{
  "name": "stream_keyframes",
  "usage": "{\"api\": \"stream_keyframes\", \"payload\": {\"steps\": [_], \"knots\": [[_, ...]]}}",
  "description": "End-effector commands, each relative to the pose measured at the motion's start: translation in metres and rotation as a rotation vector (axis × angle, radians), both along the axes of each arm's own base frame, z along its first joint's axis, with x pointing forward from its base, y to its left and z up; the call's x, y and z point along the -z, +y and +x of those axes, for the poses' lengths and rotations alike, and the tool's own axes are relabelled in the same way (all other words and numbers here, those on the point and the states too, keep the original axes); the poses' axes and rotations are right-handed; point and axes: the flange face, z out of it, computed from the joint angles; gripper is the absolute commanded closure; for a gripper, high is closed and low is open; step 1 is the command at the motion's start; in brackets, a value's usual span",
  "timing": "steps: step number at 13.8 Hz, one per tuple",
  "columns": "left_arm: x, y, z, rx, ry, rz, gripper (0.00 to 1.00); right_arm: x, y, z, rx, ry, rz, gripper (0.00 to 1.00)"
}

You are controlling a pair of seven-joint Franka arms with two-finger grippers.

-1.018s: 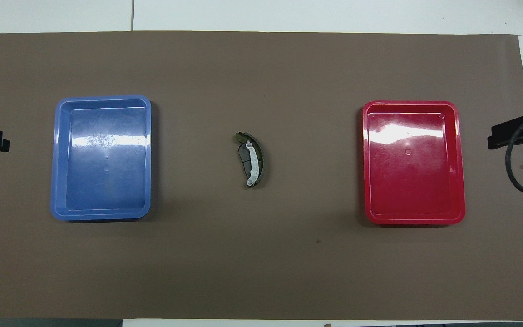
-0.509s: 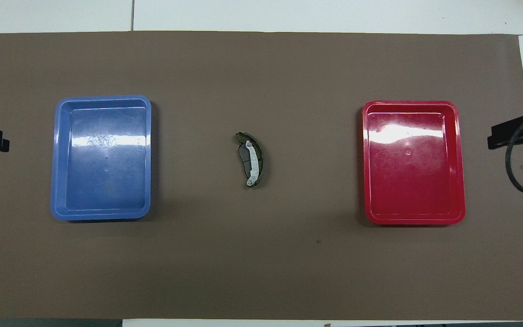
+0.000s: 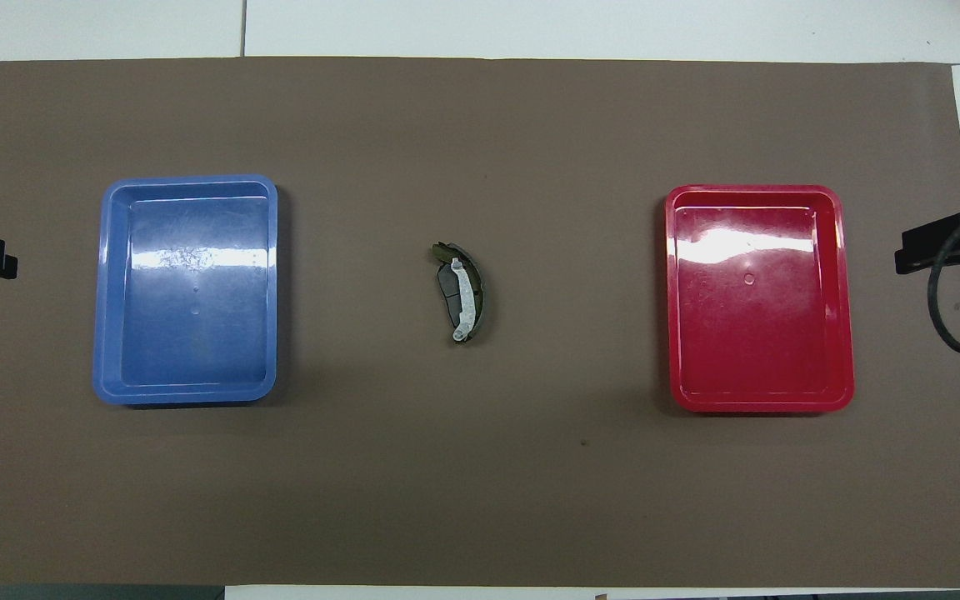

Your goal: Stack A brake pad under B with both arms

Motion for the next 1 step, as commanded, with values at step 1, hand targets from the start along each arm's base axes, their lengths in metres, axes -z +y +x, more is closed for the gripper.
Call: {"api": "stream_keyframes", "payload": {"steps": [1], "knots": [[-0.0006,0.0025,-0.0030,0.005,0.004,-0.004,0.01,0.0007,-0.0020,-0.0018,-0.019,0.013,0.008,0.00]]}}
